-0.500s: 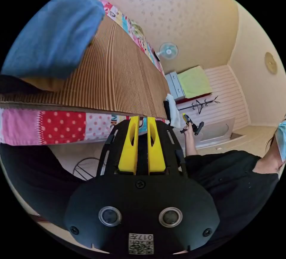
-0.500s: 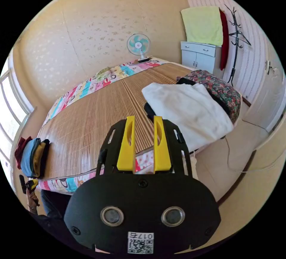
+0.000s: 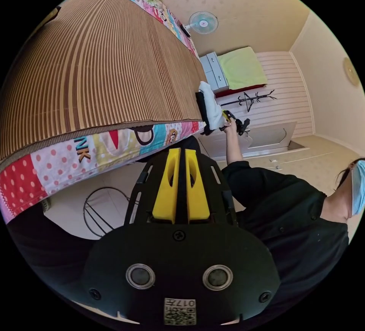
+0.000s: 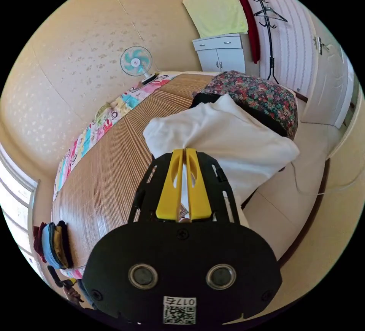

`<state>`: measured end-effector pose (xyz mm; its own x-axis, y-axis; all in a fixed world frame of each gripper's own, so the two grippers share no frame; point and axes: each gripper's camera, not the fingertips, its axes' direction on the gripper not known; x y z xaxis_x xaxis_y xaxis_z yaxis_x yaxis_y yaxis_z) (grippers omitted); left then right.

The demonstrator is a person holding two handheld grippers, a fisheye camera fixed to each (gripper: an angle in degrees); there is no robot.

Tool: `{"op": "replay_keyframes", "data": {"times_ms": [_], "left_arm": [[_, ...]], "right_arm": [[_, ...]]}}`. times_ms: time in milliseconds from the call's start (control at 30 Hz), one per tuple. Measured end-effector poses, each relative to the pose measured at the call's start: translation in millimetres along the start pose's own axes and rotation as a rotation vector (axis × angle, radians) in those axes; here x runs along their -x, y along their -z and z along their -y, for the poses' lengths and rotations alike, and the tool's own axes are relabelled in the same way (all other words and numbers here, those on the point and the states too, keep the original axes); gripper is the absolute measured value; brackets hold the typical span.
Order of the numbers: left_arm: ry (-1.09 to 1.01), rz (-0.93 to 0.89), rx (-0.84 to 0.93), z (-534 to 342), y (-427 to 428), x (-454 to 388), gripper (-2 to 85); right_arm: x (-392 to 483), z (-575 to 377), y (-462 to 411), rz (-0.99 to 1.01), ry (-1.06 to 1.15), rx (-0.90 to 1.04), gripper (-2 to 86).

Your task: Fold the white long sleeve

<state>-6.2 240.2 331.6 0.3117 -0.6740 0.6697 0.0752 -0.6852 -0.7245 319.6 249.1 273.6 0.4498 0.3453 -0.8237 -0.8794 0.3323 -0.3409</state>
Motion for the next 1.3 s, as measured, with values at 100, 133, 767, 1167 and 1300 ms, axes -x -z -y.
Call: {"op": "replay_keyframes", "data": {"times_ms": [100,133,767,1167,1300], "left_arm": [[0.000,-0.001,-0.057,4.1,38.4,1.6,2.2],[-0.005,0.007,-0.083,5.1,52.3,-1.6,2.0],[0.119,0.007,-0.179,-30.8,81.7,33.6,0.3],[-0.004,0.019,-0.165,48.9,5.3,-9.1,2.6],[-0.045,0.065,-0.164,65.8,-17.9,-27.5,4.2]], "right_arm": [[100.0,16.6,24.4,0.111,0.179,-0.053,2.0],[123.6,16.8,29.1,0.133,0.223,-0.058,1.9],[374.4,-283.5,-146.7,0.413,0.768,0.916,0.8],[343.3,-112.3,-25.9,0.445,0.714,0.346,9.6],[342.9,-100.5,-102.5,0.593,0.751,0.609,9.5]]}}
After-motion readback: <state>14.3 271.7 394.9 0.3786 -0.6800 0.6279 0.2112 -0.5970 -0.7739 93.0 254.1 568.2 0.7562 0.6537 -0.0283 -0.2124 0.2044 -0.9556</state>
